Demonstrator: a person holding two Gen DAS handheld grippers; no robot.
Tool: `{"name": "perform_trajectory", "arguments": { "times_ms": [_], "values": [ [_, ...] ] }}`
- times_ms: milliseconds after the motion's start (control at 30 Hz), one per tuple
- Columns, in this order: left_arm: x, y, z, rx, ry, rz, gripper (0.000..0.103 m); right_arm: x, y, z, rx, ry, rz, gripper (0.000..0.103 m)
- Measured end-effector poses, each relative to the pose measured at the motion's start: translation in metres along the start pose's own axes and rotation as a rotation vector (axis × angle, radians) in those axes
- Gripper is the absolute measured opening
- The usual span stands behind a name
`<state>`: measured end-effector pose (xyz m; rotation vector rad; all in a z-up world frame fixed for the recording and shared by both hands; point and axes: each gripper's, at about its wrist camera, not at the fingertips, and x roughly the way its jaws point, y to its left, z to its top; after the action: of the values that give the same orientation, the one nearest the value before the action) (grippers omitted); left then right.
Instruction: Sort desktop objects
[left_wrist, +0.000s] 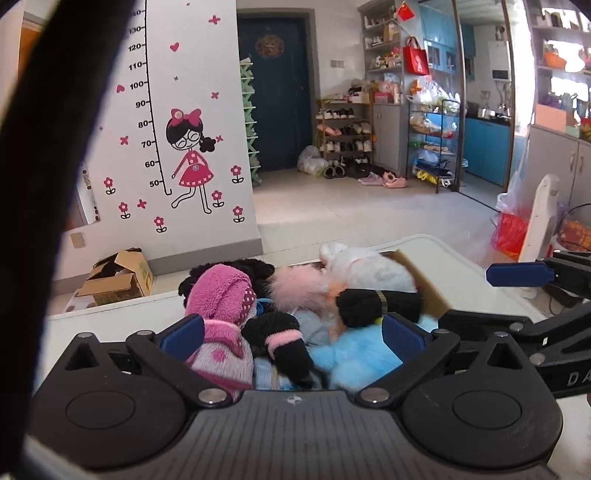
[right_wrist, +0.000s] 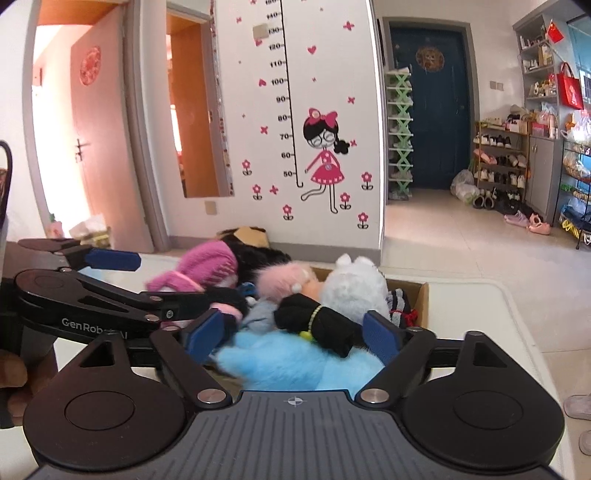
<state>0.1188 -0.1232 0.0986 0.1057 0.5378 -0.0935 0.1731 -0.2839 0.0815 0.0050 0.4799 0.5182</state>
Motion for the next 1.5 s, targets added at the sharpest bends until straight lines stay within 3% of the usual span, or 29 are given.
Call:
{"name": "perform_trajectory", "arguments": {
  "times_ms": [133, 333, 633, 967, 1167, 1300, 1400, 1500],
  "values": [
    [-0.031, -0.004, 0.003, -0.015, 0.008, 0.004, 0.102, -0.039, 0.010, 0.010, 0.038, -0.018, 0.004, 0.103],
    [-0.069, -0.005, -0.007, -0.076, 0.003, 0.008, 0.102, -0.088, 0.031, 0.011, 0.044, -0.027, 0.007, 0.103],
    [-0.086, -0.016, -0.019, -0.092, 0.035, 0.020, 0.102, -0.133, 0.052, -0.005, 0.052, -0.006, -0.034, 0.103],
    [-0.099, -0.023, -0.029, -0.086, 0.027, 0.078, 0.102, -0.158, 0.069, -0.012, 0.029, -0.026, -0.055, 0.103],
    [-0.110, -0.025, -0.047, -0.051, -0.019, 0.068, 0.102, -0.165, 0.074, -0.016, 0.030, -0.035, -0.054, 0.103],
    [-0.115, -0.035, -0.056, -0.008, -0.050, 0.136, 0.102, -0.166, 0.076, -0.020, 0.029, -0.028, -0.049, 0.103],
    [-0.124, -0.036, -0.054, -0.052, -0.101, 0.200, 0.102, -0.163, 0.075, -0.021, 0.027, -0.026, -0.055, 0.103],
    [-0.124, -0.027, -0.047, -0.097, -0.084, 0.163, 0.102, -0.161, 0.072, -0.020, 0.036, -0.026, -0.056, 0.103]
  ]
}}
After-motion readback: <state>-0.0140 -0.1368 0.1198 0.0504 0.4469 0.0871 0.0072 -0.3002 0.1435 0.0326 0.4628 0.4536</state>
